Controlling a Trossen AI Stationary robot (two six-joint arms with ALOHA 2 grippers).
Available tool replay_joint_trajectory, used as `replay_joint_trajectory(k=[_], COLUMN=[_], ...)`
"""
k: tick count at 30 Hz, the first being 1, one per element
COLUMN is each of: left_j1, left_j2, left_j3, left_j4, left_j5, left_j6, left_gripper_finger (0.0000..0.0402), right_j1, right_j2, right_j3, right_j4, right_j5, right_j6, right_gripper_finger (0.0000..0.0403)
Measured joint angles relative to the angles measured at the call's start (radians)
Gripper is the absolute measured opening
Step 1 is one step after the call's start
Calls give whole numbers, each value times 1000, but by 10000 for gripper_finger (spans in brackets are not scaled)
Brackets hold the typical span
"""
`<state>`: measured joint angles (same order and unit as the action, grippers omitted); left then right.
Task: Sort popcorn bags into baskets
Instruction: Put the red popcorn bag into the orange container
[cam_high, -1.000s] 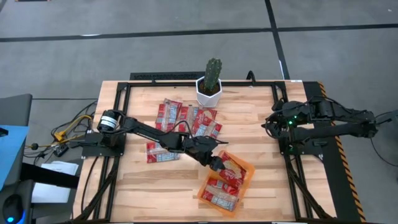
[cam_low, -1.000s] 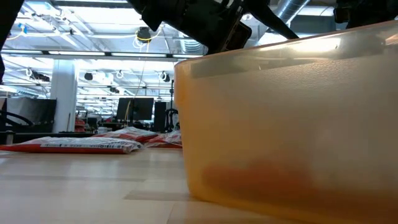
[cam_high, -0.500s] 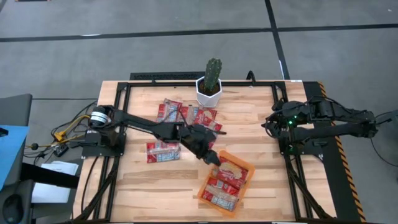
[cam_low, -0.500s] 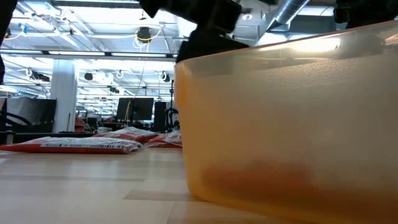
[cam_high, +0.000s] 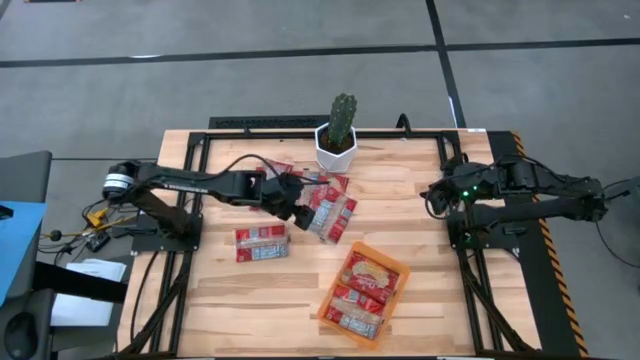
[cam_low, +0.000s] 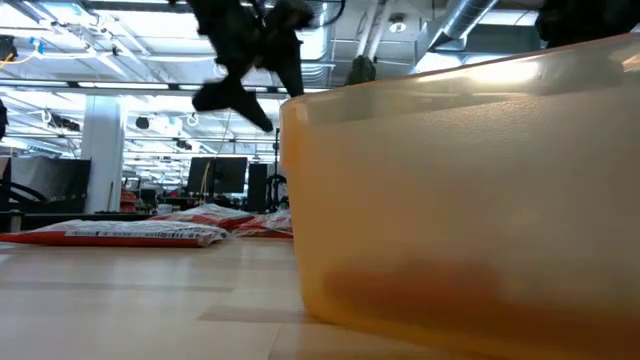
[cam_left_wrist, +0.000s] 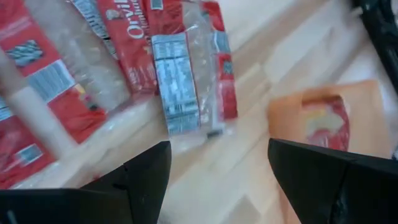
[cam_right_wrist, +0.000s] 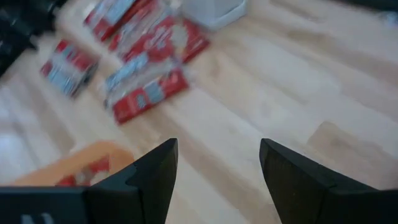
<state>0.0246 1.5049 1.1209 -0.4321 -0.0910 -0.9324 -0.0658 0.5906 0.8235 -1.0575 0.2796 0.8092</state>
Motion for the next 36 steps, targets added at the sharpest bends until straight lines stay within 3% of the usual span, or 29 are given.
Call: replay_joint_trajectory(k=[3, 7, 13, 19, 23, 31, 36], left_j1=[12, 35, 58, 79, 78, 85, 85], left_j2=[15, 45, 100, 170, 183, 183, 183], left_j3=[-122, -244, -294, -291, -290, -320, -379], left_j4=[256, 498, 491, 569, 591, 615, 643], left_j5=[39, 30, -18, 96, 123, 74, 90], left_j6=[-26, -88, -108, -84, -97, -56, -99], left_gripper_finger=[256, 256, 256, 256, 256, 256, 256], right_j1=[0, 0, -22, -65, -86, -87, -87], right_j2=[12, 41, 209, 448, 597, 871, 1011], right_j3=[-48, -162, -293, -355, -354, -346, -272], right_j4=[91, 333, 611, 831, 940, 1214, 1266], right_j5=[70, 69, 80, 86, 61, 38, 20], right_j6=[20, 24, -11, -40, -60, -88, -158], right_gripper_finger=[254, 254, 254, 254, 254, 254, 254])
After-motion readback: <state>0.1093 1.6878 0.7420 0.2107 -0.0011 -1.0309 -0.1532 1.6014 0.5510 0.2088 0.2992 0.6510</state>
